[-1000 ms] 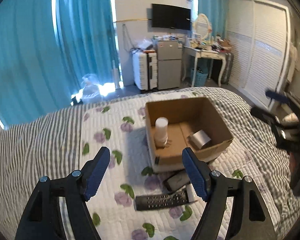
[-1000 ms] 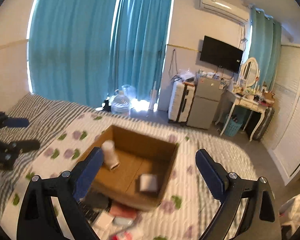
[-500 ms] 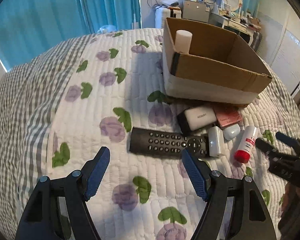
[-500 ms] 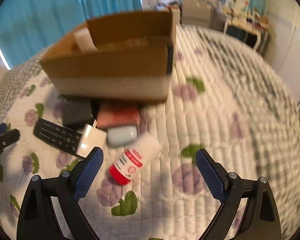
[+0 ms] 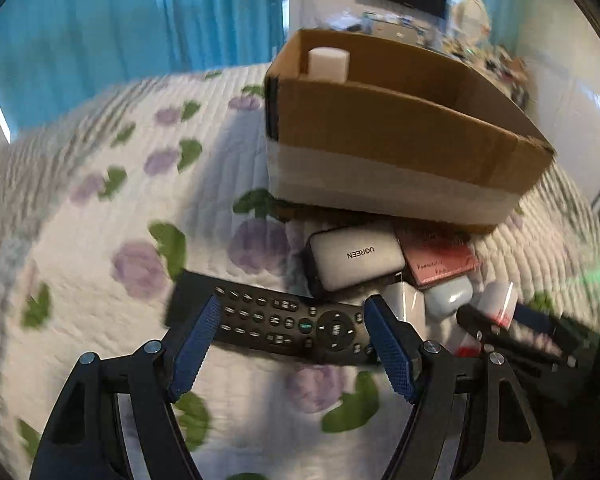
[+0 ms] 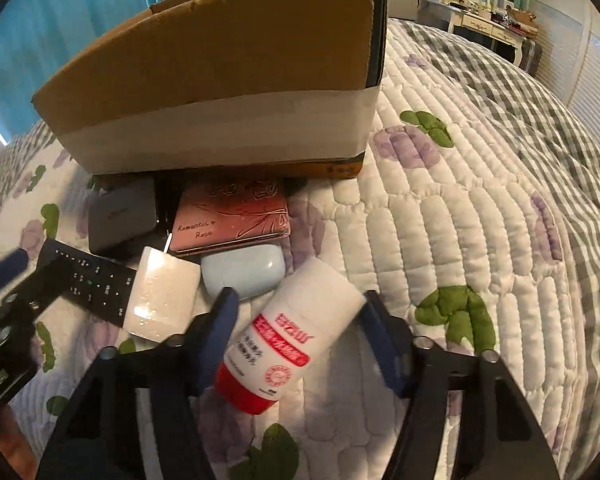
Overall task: Organize rigid objects
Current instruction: 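Grasp the white plug charger with the left tool while the right tool grasps the red-capped tube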
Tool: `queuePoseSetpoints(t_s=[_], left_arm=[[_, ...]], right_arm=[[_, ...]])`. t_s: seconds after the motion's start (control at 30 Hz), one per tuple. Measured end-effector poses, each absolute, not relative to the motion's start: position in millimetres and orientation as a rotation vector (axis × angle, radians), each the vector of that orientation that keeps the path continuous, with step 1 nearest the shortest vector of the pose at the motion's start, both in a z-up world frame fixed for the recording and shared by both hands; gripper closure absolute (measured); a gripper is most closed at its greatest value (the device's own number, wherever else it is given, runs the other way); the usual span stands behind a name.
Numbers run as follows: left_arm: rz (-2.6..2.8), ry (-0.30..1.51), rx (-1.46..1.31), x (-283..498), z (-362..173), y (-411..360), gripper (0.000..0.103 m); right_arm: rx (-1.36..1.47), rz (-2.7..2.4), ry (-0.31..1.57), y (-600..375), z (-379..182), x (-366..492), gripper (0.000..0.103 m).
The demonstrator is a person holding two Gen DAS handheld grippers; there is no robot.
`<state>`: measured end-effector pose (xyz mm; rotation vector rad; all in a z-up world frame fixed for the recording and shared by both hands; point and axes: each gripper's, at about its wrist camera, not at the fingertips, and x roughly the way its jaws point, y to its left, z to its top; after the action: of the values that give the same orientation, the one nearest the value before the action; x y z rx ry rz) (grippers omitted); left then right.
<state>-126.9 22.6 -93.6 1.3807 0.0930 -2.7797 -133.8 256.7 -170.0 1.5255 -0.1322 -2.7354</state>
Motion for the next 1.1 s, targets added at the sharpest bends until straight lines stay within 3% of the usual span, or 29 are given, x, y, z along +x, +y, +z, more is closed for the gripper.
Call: queuePoseSetpoints(t_s=[0.1,0.27,0.4,0.63,0.8,0.87,0.93,1.1], left_arm=[[-2.763,0.087,1.468,-136.1,-103.5,28.5,0.026],[-2.845,-0.109,1.431,-127.5,-103.3,47.1,0.028],[-2.829,-0.092,1.476,-129.6,-108.2,42.6,0.028],[-2.858,-0.105,1.462,-129.2,-104.8,45.0,0.028],[-2.875,-0.124,1.528,-133.5,-108.1,69.0,0.028],[-2.883,-0.107,1.532,-139.5,-110.0,77.3,0.033],[-2.877,-0.070,1.587,-148.9,-117.1,87.5,0.050],[-2.842,-0.176,1.613,-151.7,-130.5,109.4,0.052]], right_arm=[[1.508,-2.727,-0.089,255.6,-169.8,-132.1,0.047],[1.504,-2.707,-0.037,245.5,-173.6,-130.6,0.048],[1.522,-2.696,-0.070,246.8,-179.4,-131.3,0.046],[1.441,-2.664,-0.249,276.0,-160.0,-125.6,0.060],[1.399,-2.671,-0.132,287.7,-130.7,-137.9,0.064],[1.388,-2.692,-0.077,289.3,-121.9,-139.9,0.064],[1.393,-2.677,-0.085,292.9,-118.6,-142.6,0.065],[1.401,-2.655,-0.123,297.9,-122.0,-135.4,0.065]])
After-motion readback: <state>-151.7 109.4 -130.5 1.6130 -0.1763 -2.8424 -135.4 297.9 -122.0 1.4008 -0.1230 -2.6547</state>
